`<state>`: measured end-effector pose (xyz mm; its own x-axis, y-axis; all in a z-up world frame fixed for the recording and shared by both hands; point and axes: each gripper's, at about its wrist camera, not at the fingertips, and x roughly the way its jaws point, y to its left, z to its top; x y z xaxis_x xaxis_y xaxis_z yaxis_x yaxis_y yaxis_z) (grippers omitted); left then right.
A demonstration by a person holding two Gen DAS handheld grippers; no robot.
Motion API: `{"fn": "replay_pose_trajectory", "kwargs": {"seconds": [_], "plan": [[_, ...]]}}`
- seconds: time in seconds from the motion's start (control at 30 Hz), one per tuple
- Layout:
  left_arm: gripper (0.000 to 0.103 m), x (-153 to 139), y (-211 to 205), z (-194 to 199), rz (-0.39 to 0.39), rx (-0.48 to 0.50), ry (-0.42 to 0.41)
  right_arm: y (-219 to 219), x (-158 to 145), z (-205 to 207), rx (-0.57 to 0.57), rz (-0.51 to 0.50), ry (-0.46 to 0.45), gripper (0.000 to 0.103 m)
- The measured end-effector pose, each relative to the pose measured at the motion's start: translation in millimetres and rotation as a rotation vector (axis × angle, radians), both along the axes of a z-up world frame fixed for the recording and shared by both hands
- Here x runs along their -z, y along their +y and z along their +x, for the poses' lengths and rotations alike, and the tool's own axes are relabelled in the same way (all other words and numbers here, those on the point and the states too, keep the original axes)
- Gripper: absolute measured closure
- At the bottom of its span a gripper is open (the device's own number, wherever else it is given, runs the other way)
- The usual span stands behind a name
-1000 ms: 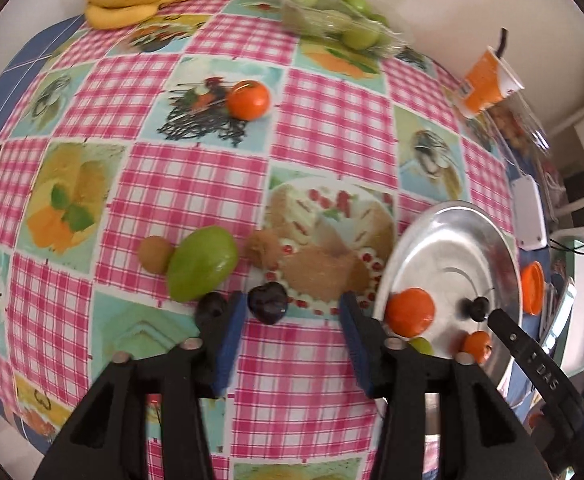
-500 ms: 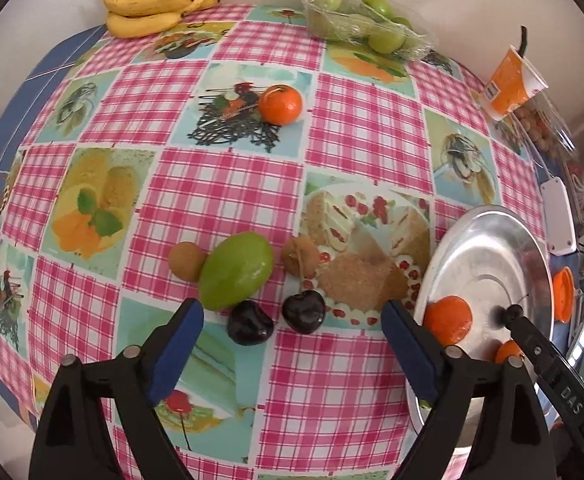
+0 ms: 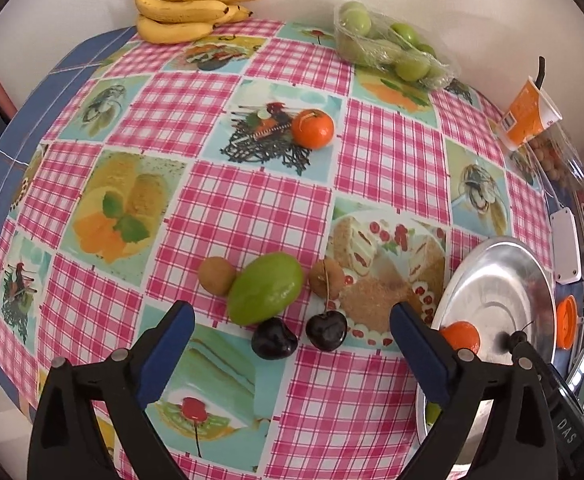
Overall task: Organize fruits
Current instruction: 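Move both open tools back toward the remaining kiwi and cherries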
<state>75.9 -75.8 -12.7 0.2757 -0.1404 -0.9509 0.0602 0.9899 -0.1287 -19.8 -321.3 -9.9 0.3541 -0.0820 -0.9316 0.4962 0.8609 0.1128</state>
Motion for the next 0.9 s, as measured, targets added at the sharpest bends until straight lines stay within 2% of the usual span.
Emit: {"fn": "replay_pose_trajectory", "kwargs": {"seconds": [0.33,0.5,0.7,0.9], "plan": [[0.005,-7,13,9,-0.036,-0.032,-0.027,20,-3,6,-0.037,-0.001,-0.035,0.0],[0.005,-16,27,15,-0.024,-0.052,-0.069,34,-2,13,-0.064,0.045,-0.045,0.0],[0.005,-8,55,28,-0.05,-0.105,-0.032,60,-6,26,-0.105,0.08,-0.07,0.0],[0.005,-1,90,39,-0.088,-0.199,-0.012,98,-7,47,-0.21,0.06,-0.062,0.0]]}}
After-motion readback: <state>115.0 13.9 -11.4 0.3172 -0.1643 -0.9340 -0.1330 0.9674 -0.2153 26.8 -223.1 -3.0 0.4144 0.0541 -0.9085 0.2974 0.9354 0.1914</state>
